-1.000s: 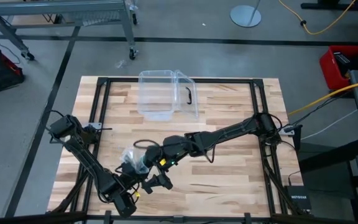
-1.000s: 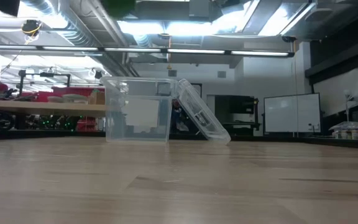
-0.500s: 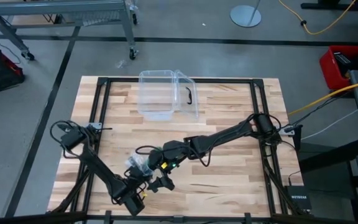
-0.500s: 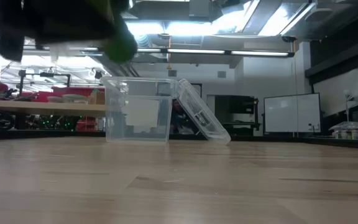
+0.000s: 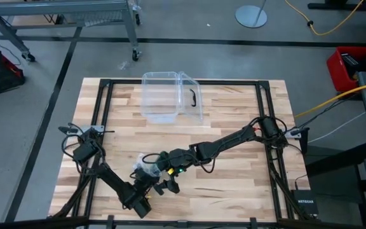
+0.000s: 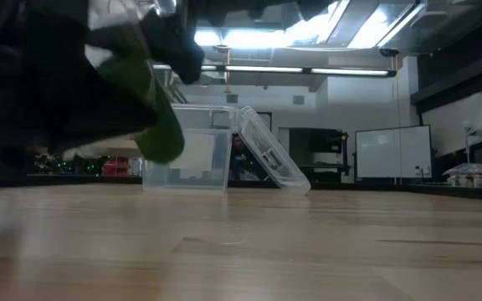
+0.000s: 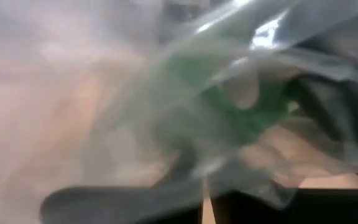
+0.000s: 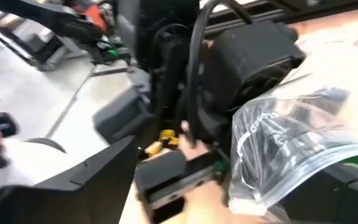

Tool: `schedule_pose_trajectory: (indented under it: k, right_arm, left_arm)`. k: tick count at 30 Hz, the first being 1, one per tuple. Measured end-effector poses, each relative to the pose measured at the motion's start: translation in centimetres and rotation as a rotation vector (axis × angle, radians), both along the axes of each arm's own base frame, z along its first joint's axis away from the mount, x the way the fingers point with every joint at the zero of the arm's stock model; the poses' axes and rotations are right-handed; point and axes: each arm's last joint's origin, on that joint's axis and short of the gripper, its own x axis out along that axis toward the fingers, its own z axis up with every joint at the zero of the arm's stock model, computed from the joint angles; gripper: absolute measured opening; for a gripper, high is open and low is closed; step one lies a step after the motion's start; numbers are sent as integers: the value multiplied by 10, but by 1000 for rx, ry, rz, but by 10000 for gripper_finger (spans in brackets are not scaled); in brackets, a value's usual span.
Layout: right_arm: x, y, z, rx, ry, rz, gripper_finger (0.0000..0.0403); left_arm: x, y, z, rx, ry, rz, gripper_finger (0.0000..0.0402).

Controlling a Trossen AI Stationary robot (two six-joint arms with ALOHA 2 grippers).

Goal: Roll bandage
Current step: Put the green bandage into the transparent zip bag

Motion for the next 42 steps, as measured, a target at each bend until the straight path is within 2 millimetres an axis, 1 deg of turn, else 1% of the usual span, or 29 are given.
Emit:
schedule_pose_trajectory:
  k: [6, 10, 16, 20, 27, 34, 40, 42]
  right_arm:
    - [1, -1, -11, -24, 10, -21, 340]
    - [2, -1, -10, -7, 1, -23, 340]
    - [0, -1, -15, 15, 80, -40, 340]
    - [-1, -2, -15, 14, 94, -41, 340]
    - [1, 1, -8, 63, 25, 20, 340]
    - [-1, 0, -12, 50, 73, 25, 340]
    - [-1, 0, -12, 51, 74, 26, 340]
    - [0, -3, -10, 56, 73, 28, 340]
  left_arm:
    - [8, 4, -8, -47, -16, 22, 0]
    - [9, 5, -11, -105, 32, 25, 0]
    - [9, 3, -10, -138, 36, 18, 0]
    - [9, 1, -10, -143, 40, 13, 0]
    - [6, -5, -9, -178, 5, -2, 0]
    - [4, -8, -8, -182, 6, -14, 0]
    - [4, -8, -8, -180, 8, -14, 0]
    - [4, -8, -9, -179, 9, -14, 0]
